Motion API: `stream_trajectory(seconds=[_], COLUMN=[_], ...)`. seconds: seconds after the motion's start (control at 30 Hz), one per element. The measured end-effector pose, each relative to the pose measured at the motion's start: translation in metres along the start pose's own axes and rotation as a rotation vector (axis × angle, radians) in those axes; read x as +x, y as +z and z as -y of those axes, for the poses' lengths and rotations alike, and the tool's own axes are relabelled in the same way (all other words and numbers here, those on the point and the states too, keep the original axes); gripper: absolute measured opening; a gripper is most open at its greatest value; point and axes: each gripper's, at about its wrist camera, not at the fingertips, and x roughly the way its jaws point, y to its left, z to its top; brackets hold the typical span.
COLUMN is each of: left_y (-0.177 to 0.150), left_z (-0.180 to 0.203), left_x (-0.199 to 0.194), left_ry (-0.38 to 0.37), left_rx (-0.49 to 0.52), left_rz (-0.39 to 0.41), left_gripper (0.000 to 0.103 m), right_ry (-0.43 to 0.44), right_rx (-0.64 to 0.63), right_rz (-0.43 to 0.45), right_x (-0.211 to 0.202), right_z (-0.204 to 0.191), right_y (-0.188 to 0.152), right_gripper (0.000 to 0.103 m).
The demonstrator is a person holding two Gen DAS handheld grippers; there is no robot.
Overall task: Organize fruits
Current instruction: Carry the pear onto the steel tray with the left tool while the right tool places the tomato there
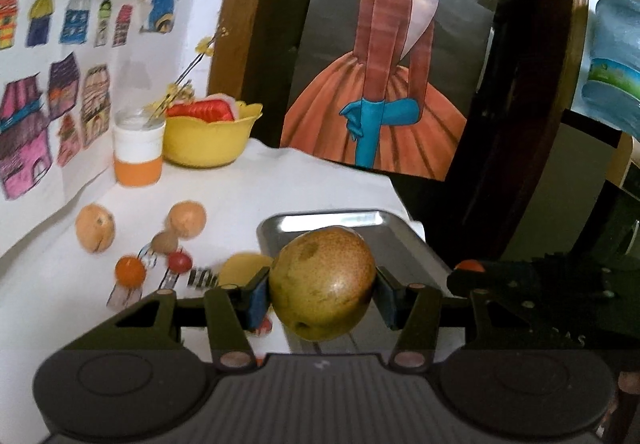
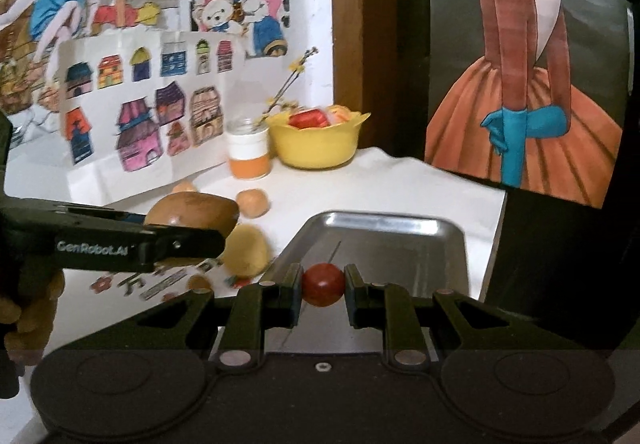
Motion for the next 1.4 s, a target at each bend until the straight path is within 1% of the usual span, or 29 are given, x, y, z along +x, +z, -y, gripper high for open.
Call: stream_trajectory(seconds=[0.1,0.23,0.4,0.57,0.7,0.87,0.97,1.07,1.17,1.27,1.4], left_y=[0.011,0.026,0.039,0.041,0.038,0.034,0.030,0.029,0.029,0.029,0.026], left_z=[-0.002,-0.008,-0.016,-0.027,-0.032,-0.031,-0.027,-0.024,-0.021,-0.018,-0.015], left_x=[0.019,0.048,0.089,0.125,0.148,0.163,0.170,0.172,0.173,0.176,0.179], left_ry=[-0.002,-0.002,0.002,-0.013,-0.021,-0.026,-0.016,-0.016,-0.011,0.008,0.022], left_rx=[0.001,-0.005,0.006,-0.048,-0.066,-0.060,-0.044,-0.033,-0.021,-0.016,-0.017], left_rz=[0.007,0.005,0.008,-0.034,-0.071,-0.105,-0.131,-0.137,-0.143,-0.175,-0.210], left_gripper=[0.057,0.058,0.058,0.058,0.058,0.058,0.058,0.058,0.058,0.058,0.058], right_ry=[-0.009,0.000,0.002,-0.009,-0.017,-0.029,-0.034,-0.026,-0.031,-0.022,-0.039], right_rx=[-0.019,-0.024,-0.029,-0.033,-0.028,-0.022,-0.023,-0.013,-0.036,-0.027,-0.032], right_rz=[-0.005,-0.018,-0.038,-0.067,-0.100,-0.140,-0.159,-0.170,-0.187,-0.208,-0.226], right_x=[0.019,0.049,0.088,0.126,0.150,0.168,0.174,0.176,0.177,0.179,0.180], right_z=[0.010,0.024,0.042,0.061,0.071,0.077,0.080,0.082,0.081,0.082,0.082], right_y=[0.013,0.028,0.040,0.045,0.042,0.033,0.027,0.026,0.025,0.024,0.023], right_gripper=[0.023,0.023,0.023,0.023,0.023,0.023,0.023,0.023,0.023,0.023,0.024])
